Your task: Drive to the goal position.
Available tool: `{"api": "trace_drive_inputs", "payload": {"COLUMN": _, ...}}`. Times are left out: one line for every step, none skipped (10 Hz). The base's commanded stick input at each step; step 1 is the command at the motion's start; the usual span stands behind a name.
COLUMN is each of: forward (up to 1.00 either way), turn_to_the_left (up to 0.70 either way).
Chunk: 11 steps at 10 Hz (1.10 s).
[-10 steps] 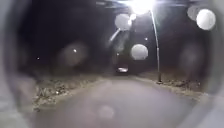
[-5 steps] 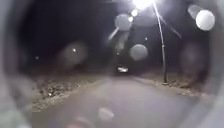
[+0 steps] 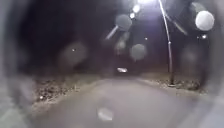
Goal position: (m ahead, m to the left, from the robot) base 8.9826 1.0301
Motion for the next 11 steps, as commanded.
{"api": "trace_drive_inputs", "payload": {"forward": 1.0, "turn_to_the_left": 0.0}}
{"api": "trace_drive_inputs", "payload": {"forward": 1.0, "turn_to_the_left": 0.0}}
{"api": "trace_drive_inputs", "payload": {"forward": 1.0, "turn_to_the_left": 0.0}}
{"api": "trace_drive_inputs", "payload": {"forward": 1.0, "turn_to_the_left": 0.0}}
{"api": "trace_drive_inputs", "payload": {"forward": 1.0, "turn_to_the_left": 0.0}}
{"api": "trace_drive_inputs", "payload": {"forward": 1.0, "turn_to_the_left": 0.0}}
{"api": "trace_drive_inputs", "payload": {"forward": 1.0, "turn_to_the_left": 0.0}}
{"api": "trace_drive_inputs", "payload": {"forward": 1.0, "turn_to_the_left": 0.0}}
{"api": "trace_drive_inputs", "payload": {"forward": 1.0, "turn_to_the_left": 0.0}}
{"api": "trace_drive_inputs", "payload": {"forward": 1.0, "turn_to_the_left": 0.0}}
{"api": "trace_drive_inputs", "payload": {"forward": 1.0, "turn_to_the_left": 0.0}}
